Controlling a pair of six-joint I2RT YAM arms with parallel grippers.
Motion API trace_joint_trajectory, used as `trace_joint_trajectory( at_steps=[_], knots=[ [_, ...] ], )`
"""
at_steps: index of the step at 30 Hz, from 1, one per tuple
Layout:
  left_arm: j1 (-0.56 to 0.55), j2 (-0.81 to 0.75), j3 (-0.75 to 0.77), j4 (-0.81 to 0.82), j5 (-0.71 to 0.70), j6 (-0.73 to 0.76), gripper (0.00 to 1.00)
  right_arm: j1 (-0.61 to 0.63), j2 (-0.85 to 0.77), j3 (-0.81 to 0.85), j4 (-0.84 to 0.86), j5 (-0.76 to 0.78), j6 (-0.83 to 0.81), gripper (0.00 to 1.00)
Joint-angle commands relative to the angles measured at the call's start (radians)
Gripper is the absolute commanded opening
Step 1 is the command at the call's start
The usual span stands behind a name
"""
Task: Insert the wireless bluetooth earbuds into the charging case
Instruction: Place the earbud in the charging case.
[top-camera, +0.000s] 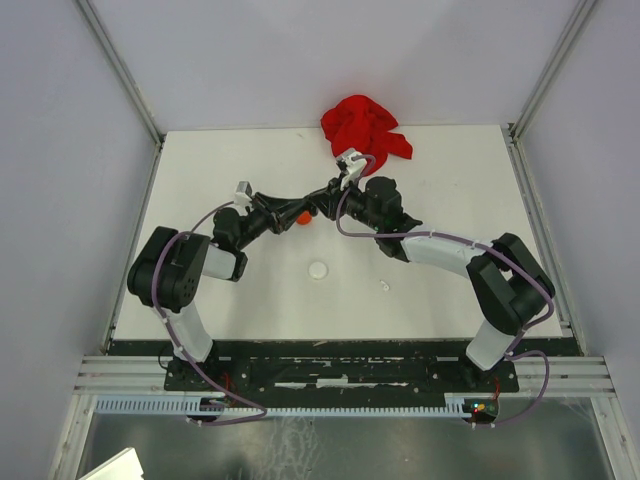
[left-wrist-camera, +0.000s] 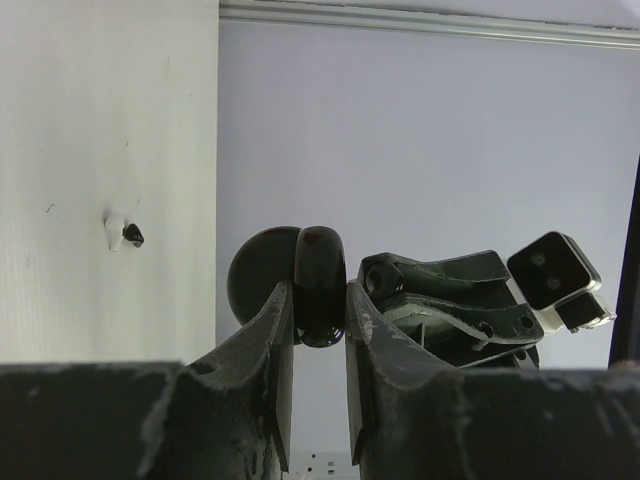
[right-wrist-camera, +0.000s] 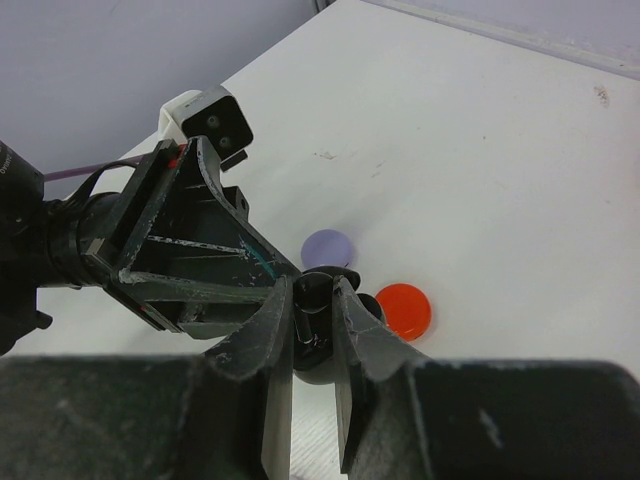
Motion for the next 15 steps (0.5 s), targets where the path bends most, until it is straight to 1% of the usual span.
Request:
trace_joint_trajectory(
  at_steps=[1, 15],
  knots=[
    [-0.005, -0.039, 0.010, 0.077, 0.004, -0.052, 0.03, -0.010, 0.007, 0.000, 0.062, -0.007, 0.006, 0.09],
    [-0.004, -0.048, 0.007, 0.083, 0.013, -0.052, 0.03, -0.023, 0.021, -0.007, 0.075, -0.020, 0.017, 0.09]
  ],
)
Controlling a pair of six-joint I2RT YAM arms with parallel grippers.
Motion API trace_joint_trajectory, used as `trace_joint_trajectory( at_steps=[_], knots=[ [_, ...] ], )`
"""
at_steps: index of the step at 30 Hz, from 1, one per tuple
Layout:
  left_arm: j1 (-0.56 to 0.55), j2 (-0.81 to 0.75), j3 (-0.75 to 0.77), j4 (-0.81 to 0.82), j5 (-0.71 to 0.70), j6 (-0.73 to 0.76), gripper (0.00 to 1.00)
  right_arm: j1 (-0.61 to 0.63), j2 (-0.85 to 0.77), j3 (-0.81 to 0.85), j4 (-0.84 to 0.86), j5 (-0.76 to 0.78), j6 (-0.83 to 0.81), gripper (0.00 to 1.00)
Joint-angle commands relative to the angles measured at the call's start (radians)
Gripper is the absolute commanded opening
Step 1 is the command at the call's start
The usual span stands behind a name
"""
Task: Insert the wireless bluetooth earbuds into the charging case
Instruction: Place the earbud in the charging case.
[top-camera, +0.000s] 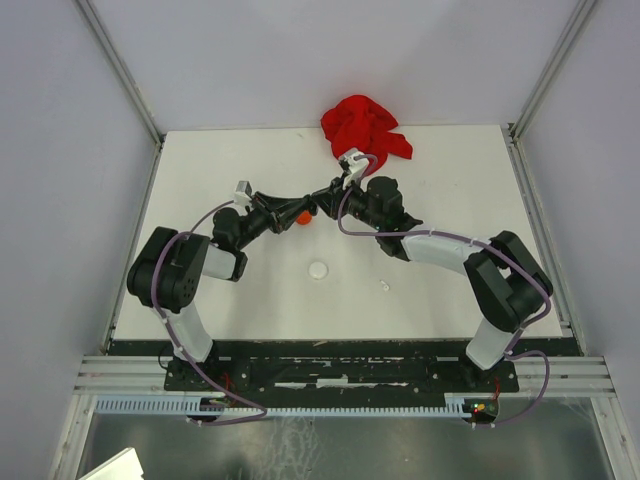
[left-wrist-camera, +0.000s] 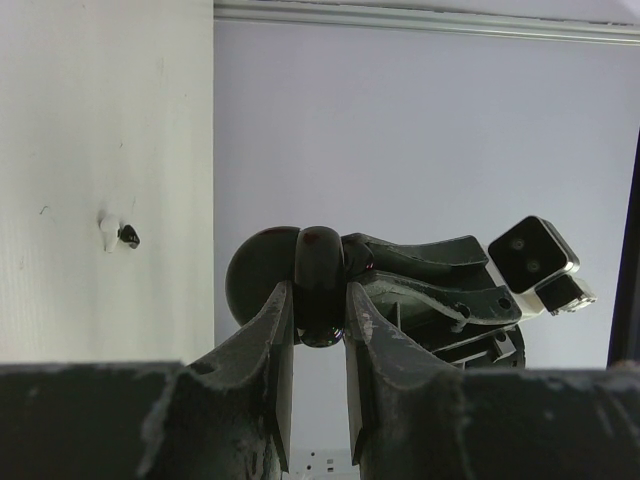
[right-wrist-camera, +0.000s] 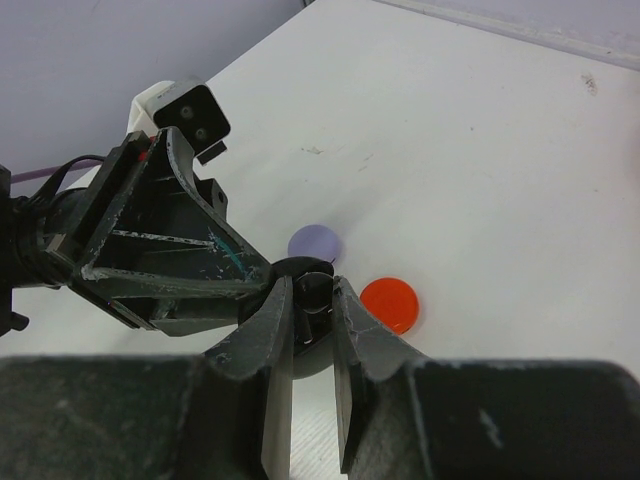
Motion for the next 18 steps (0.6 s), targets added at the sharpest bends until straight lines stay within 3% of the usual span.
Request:
trace_joint_trajectory(
  at_steps=[1, 18],
  knots=[
    [-0.004, -0.044, 0.009, 0.070, 0.014, -0.052, 0.03, -0.004, 0.007, 0.000, 0.062, -0.021, 0.014, 0.09],
    [-0.005, -0.047, 0.020, 0.072, 0.011, -0.086, 0.03, -0.006, 0.013, -0.005, 0.073, -0.036, 0.023, 0.09]
  ],
)
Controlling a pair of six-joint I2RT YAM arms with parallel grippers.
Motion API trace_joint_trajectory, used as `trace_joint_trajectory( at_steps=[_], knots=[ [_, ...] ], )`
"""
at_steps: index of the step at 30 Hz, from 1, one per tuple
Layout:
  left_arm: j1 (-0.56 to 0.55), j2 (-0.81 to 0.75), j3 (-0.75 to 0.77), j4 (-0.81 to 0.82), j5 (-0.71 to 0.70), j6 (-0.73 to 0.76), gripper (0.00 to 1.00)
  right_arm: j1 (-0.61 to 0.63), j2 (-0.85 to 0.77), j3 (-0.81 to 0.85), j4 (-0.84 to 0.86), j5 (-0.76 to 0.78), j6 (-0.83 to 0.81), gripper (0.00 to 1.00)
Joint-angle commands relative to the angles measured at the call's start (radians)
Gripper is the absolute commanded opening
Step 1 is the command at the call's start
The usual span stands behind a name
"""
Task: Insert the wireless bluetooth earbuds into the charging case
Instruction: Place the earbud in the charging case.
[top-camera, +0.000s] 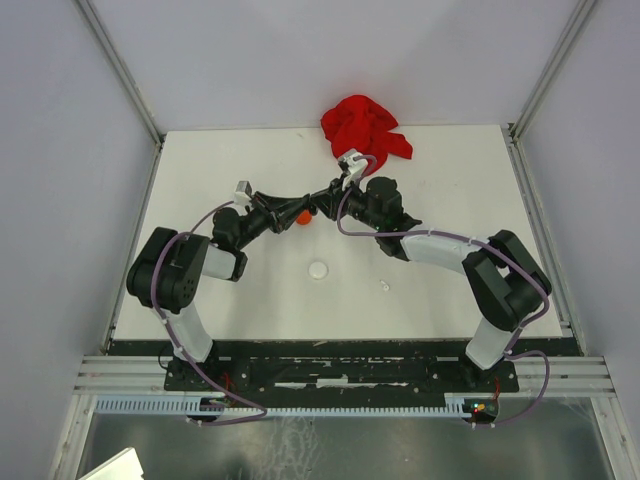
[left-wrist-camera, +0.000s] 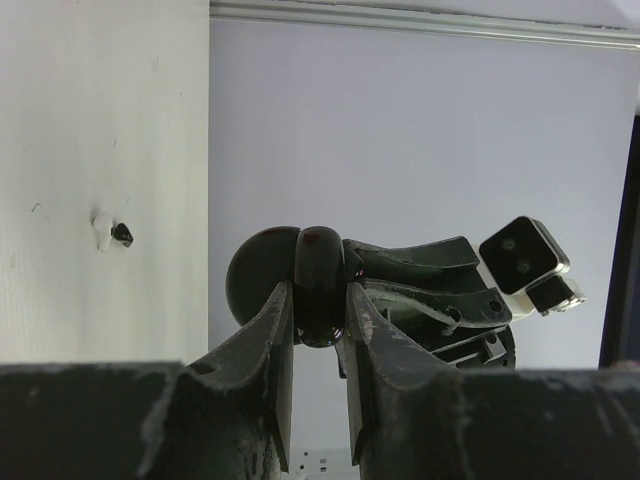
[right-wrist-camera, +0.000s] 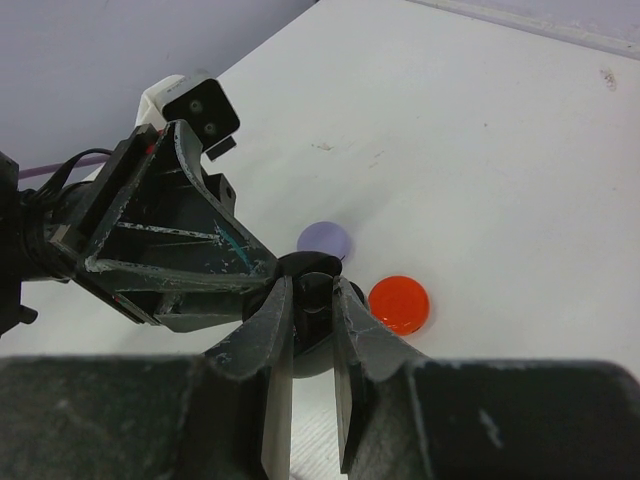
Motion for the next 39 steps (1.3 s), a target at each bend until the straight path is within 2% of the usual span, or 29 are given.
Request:
trace_joint_trajectory(
  at_steps=[1, 11, 24, 39],
  knots=[
    [-0.004, -0.043, 0.021, 0.073, 0.012, -0.071, 0.03, -0.004, 0.000, -0.007, 0.070, -0.010, 0.010, 0.09],
    [-0.004, -0.034, 0.018, 0.112, 0.002, -0.120, 0.03, -0.007, -0.004, -0.030, 0.099, 0.008, -0.001, 0.10],
    [-0.004, 0.013, 0.020, 0.182, -0.007, -0.196, 0.03, -0.007, 0.005, -0.084, 0.262, 0.030, -0.002, 0.11],
    [-0.003, 0.066, 0.036, 0.241, -0.032, -0.258, 0.03, -0.007, 0.012, -0.099, 0.303, 0.022, -0.026, 0.14]
  ],
)
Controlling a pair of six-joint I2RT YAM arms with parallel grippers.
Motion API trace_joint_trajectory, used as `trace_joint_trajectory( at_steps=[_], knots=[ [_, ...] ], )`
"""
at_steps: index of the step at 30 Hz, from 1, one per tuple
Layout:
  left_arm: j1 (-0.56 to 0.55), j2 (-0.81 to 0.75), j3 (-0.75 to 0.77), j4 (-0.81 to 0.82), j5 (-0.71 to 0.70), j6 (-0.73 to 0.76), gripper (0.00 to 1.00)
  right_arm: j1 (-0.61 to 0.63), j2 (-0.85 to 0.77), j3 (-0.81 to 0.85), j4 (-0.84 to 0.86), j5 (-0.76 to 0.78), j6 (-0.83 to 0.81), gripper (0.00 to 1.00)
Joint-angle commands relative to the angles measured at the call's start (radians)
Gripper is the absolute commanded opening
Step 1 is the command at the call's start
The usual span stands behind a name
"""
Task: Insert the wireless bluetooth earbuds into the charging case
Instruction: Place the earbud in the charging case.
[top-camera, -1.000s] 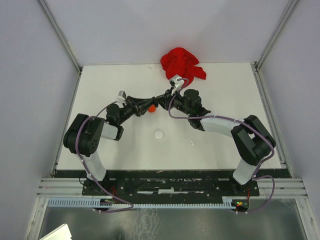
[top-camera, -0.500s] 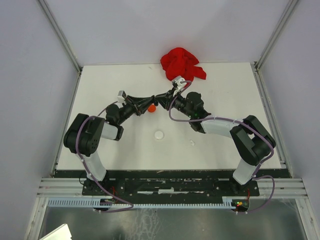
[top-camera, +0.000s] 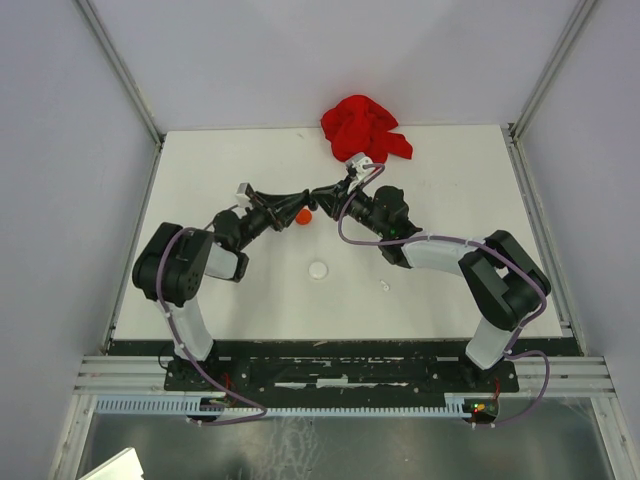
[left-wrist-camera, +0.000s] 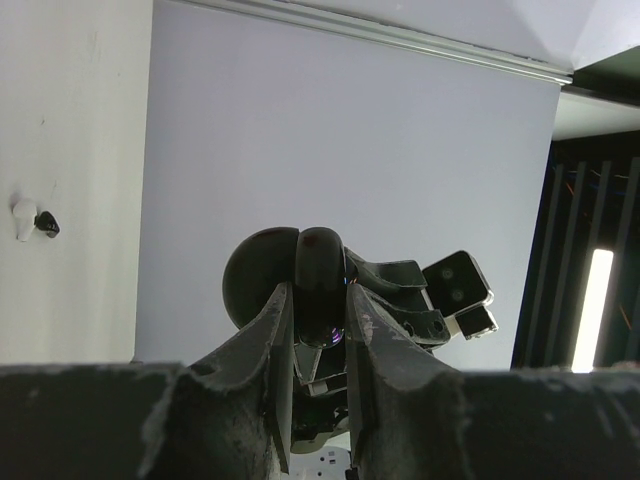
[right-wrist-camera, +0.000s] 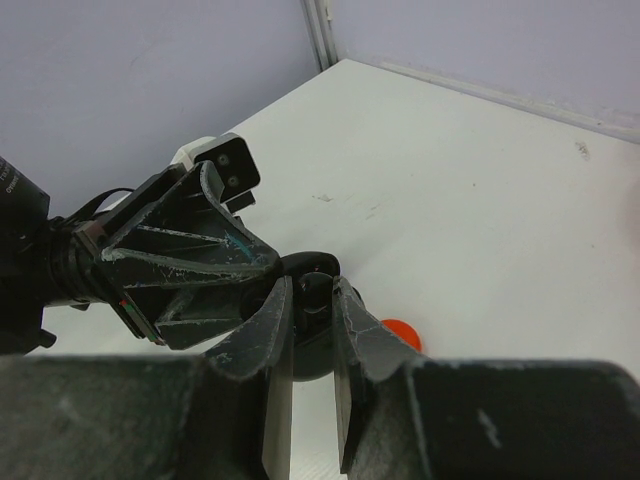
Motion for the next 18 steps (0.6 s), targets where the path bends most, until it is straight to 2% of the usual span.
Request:
trace_joint_trajectory(
  at_steps=[1, 12, 16, 18],
  knots=[
    [-0.004, 0.020, 0.036, 0.116, -0.015, -0.057, 0.03, -0.006, 0.005, -0.013, 0.062, 0.002, -0.020, 0.14],
    [-0.004, 0.053, 0.060, 0.138, -0.023, -0.074, 0.03, -0.007, 0.006, -0.021, 0.060, -0.013, -0.030, 0.17],
    [-0.004, 0.055, 0.062, 0.137, -0.025, -0.073, 0.03, -0.007, 0.000, -0.023, 0.053, -0.026, -0.032, 0.23],
    [-0.004, 0.054, 0.064, 0.130, -0.025, -0.065, 0.03, -0.006, -0.005, -0.024, 0.053, -0.031, -0.031, 0.31]
  ],
)
